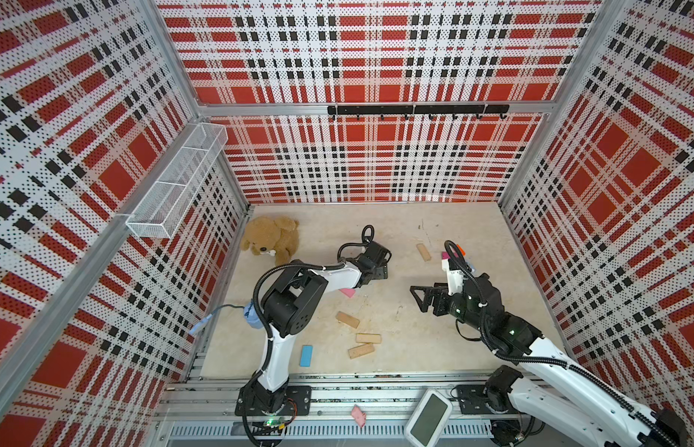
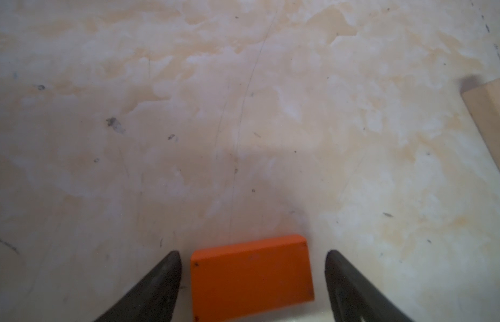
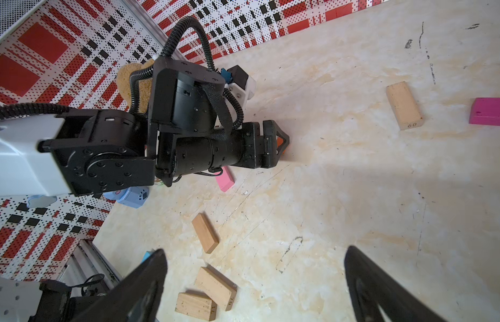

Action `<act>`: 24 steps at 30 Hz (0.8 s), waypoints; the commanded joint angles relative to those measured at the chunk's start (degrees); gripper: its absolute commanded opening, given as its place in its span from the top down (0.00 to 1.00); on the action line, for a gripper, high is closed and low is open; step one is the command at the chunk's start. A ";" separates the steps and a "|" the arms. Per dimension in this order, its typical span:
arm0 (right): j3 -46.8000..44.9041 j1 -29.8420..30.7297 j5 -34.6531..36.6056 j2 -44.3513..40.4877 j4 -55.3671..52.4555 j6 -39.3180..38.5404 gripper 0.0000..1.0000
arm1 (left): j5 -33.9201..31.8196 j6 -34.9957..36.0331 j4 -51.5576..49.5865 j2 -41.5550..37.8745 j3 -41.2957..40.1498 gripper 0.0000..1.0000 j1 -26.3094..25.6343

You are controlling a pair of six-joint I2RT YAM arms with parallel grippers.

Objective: Assemble the letter p with building blocks
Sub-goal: Move the building block to the center of the board, then adjust the building block at the center of the board.

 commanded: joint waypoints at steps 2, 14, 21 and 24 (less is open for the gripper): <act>1.82 0.38 1.02 -0.09 1.88 -1.23 0.00 | -2.15 0.71 -4.45 -5.91 1.88 0.11 -2.26; 1.71 0.55 0.88 -1.60 1.48 -1.21 0.00 | -4.69 -0.64 0.71 -33.32 -22.38 0.01 -3.86; 1.63 0.89 0.49 -0.63 2.34 -0.69 0.00 | 4.01 -3.88 5.53 -40.28 -36.47 0.01 4.34; 1.74 1.38 0.75 -0.12 2.46 -0.69 0.00 | 7.69 -4.19 8.18 -38.08 -37.65 0.01 5.96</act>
